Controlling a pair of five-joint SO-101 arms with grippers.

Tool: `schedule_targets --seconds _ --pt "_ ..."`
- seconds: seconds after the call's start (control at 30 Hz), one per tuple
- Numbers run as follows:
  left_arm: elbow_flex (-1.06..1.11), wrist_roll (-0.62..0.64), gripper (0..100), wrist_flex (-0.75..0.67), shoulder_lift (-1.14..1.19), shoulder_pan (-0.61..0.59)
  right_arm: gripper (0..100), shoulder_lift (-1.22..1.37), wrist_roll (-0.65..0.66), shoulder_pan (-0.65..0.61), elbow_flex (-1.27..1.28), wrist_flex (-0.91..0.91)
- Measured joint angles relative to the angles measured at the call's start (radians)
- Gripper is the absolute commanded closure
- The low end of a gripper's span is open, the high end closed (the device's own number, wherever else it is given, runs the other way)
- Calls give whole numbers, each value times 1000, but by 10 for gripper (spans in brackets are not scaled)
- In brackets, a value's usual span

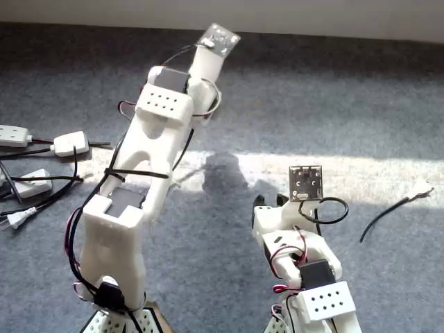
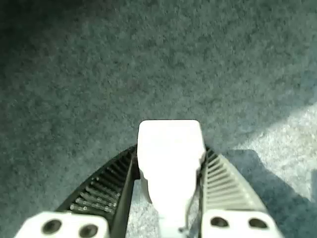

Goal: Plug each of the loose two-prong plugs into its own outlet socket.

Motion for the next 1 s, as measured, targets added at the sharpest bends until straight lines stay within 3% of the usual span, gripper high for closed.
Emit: schedule_targets --seconds 0.3,0.43,0.5,0.6,0.83,1.0 --pt "-68 -5 954 -562 155 -58 846 0 0 0 25 -8" --pt "-175 -109 941 -819 353 -74 846 0 0 0 49 -43" --pt "-256 -180 868 -884 470 -75 846 0 0 0 49 -46" --pt "-399 -270 770 -870 632 -77 846 0 0 2 49 -49" --pt "-793 -215 765 -569 738 -124 846 0 0 0 49 -55" --pt "-1022 -209 762 -443 736 -163 846 0 40 0 55 -69"
